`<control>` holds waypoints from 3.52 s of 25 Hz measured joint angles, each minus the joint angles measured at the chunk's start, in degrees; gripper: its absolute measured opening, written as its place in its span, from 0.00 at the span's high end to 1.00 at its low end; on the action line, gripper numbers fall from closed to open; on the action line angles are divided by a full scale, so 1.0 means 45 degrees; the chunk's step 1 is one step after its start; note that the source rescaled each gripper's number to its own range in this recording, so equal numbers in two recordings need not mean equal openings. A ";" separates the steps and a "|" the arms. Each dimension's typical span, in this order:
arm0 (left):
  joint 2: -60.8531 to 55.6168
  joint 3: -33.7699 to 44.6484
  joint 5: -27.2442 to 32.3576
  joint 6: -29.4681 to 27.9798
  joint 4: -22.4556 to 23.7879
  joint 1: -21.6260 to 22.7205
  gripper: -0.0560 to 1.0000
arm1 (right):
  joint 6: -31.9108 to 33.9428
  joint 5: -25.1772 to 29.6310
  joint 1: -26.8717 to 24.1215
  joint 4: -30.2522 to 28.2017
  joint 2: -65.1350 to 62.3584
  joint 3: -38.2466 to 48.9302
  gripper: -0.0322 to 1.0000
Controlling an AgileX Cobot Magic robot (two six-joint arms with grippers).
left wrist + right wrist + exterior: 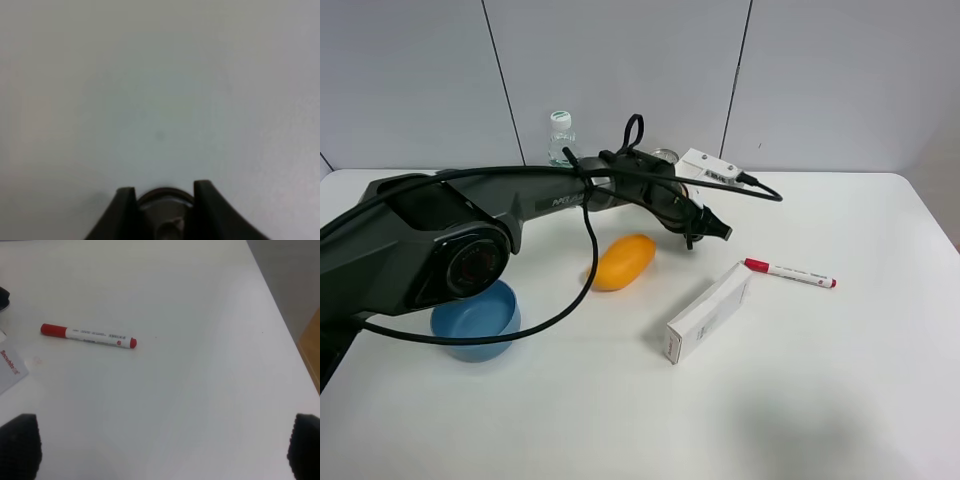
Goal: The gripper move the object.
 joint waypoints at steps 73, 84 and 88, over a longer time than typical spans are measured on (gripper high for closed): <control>-1.8217 2.1001 -0.3935 -0.3143 0.1936 0.4014 0.94 | 0.0000 0.0000 0.0000 0.0000 0.0000 0.0000 0.00; -1.7480 2.2096 -0.6666 -0.3183 0.1936 0.4014 0.94 | 0.0000 0.0000 0.0000 0.0000 0.0000 0.0000 0.00; -1.6071 2.2096 -0.7475 -0.3183 0.1936 0.4014 0.94 | 0.0000 0.0000 0.0000 0.0000 0.0000 0.0000 0.00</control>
